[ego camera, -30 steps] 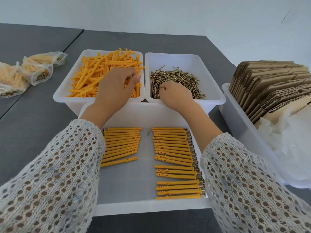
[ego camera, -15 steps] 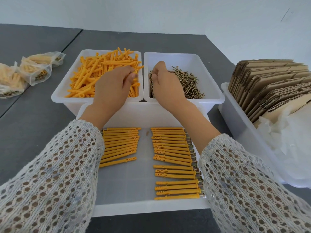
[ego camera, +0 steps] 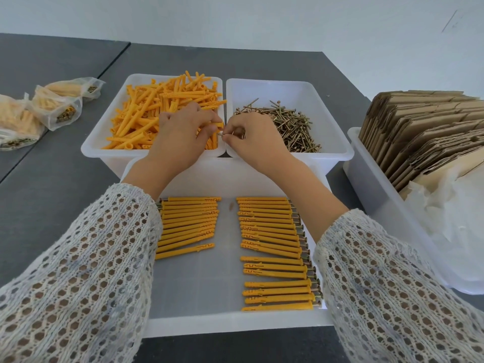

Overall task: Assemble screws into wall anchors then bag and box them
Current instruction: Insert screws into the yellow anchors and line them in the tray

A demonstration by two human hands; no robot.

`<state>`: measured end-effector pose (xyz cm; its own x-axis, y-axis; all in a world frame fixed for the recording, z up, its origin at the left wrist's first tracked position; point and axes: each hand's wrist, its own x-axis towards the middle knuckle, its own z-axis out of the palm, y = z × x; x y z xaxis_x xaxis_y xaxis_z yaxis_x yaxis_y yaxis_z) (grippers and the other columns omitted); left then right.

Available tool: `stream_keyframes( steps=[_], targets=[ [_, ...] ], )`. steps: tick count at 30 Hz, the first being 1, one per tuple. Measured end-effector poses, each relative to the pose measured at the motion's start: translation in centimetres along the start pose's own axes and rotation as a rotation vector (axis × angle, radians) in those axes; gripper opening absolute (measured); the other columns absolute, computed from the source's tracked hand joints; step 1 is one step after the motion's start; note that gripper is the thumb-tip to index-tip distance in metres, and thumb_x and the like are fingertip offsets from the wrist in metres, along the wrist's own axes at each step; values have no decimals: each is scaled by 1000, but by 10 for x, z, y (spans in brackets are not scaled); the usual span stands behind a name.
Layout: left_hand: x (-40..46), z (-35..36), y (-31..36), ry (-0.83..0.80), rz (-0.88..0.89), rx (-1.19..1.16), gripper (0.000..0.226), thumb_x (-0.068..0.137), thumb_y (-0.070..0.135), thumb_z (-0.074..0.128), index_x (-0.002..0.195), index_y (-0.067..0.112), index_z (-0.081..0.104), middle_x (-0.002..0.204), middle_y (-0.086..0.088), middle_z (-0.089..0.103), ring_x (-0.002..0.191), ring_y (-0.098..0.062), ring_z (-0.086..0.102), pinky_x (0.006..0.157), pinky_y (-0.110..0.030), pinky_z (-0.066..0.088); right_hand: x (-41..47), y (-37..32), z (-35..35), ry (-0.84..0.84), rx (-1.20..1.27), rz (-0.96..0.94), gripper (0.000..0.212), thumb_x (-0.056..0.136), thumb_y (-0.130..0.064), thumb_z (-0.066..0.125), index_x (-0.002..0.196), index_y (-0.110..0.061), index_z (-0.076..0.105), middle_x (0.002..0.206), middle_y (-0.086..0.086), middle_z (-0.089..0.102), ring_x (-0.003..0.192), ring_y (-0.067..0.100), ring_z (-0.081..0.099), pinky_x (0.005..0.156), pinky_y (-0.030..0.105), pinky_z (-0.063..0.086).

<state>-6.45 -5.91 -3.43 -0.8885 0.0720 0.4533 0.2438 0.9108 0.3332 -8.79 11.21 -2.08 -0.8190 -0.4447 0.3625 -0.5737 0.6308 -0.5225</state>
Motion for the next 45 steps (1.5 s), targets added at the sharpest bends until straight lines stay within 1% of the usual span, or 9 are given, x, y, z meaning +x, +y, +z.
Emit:
stream_keyframes(
  steps=[4,16,20,24,32,35,39,42,45],
  targets=[
    [-1,-2,2,-16,49,-18,25,102,22,51,121,26,68,101,-3,55,94,-24,54,91,-43,30,-1,-4,7,22,-57,-9,13,90,-20,62,87,-15,74,70,-6,58,68,13,53,60,29,46],
    [-3,-1,1,9,64,9,23,100,27,54,117,33,68,100,2,57,100,-21,53,88,-44,28,0,0,0,124,-67,118,14,86,-22,59,81,-16,70,73,-6,62,71,14,58,59,26,45],
    [-1,-3,2,-54,134,-108,25,99,20,58,120,22,71,97,-3,59,91,-21,56,77,-46,45,-3,-4,5,125,-77,100,15,84,-24,60,75,-15,68,70,-3,63,67,16,57,54,26,40],
    [-1,-3,3,-45,156,-129,26,98,17,58,121,19,71,96,-5,59,88,-20,54,74,-47,48,-3,-5,5,157,-49,98,18,83,-23,59,69,-12,63,68,0,61,65,17,56,52,26,38],
    [-4,-5,11,-105,196,-198,23,97,13,59,112,20,74,94,-9,62,89,-26,57,78,-53,47,-2,-13,7,338,147,37,12,93,-13,51,85,-6,56,80,8,58,74,20,52,64,29,41],
    [-6,-1,21,-120,188,-311,22,97,7,59,110,15,75,106,-15,66,100,-29,61,87,-54,47,-1,-22,9,422,318,11,10,95,-6,48,90,-2,56,81,11,57,74,20,51,66,26,40],
    [-2,-6,26,-34,55,-524,20,100,7,56,112,8,71,98,-15,70,93,-30,65,90,-51,51,-1,-28,7,559,585,74,4,98,-9,47,98,-6,50,82,8,51,69,16,48,63,27,43],
    [3,-12,21,60,-57,-799,19,102,9,52,114,10,68,102,-17,66,86,-31,57,82,-43,49,0,-25,14,444,539,169,14,96,-14,55,106,-5,50,94,18,54,81,26,53,70,34,46],
    [3,-13,17,1,-164,-1103,20,104,14,47,115,13,65,116,-4,63,106,-21,59,95,-38,47,-2,-27,21,311,468,130,10,96,-12,56,97,-3,58,79,8,55,72,17,49,67,29,40]
  ],
)
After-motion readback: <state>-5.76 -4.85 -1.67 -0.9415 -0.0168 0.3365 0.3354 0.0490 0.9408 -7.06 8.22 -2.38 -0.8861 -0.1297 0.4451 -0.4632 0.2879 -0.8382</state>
